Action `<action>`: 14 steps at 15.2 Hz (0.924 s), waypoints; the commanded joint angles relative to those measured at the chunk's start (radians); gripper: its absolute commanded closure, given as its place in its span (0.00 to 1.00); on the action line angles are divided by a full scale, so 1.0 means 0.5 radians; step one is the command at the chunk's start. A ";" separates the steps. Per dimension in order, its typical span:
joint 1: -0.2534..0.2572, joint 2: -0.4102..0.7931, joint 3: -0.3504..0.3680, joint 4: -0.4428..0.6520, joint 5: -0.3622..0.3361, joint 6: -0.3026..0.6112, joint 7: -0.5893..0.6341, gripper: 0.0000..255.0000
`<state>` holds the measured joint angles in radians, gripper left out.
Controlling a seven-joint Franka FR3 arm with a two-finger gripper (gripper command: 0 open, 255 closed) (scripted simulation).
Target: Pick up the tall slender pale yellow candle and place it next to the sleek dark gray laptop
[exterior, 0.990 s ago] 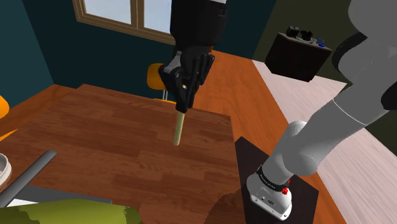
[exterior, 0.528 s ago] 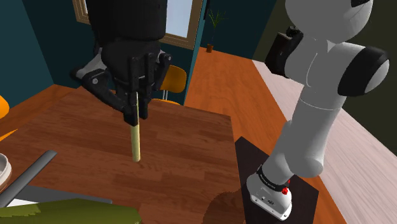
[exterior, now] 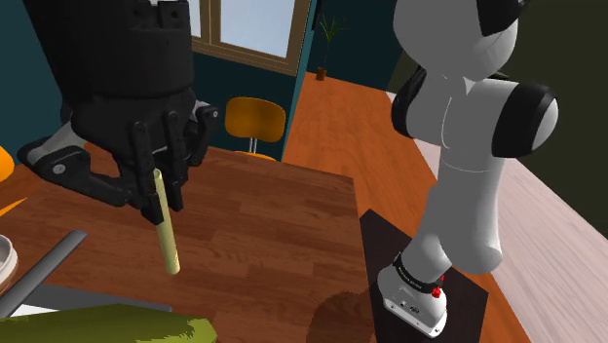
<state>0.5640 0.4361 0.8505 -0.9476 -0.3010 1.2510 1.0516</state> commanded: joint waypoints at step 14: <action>-0.347 -0.281 0.045 -0.828 0.226 0.583 -0.062 1.00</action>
<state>0.3939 0.2970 0.8733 -1.3449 -0.1895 1.5268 1.0211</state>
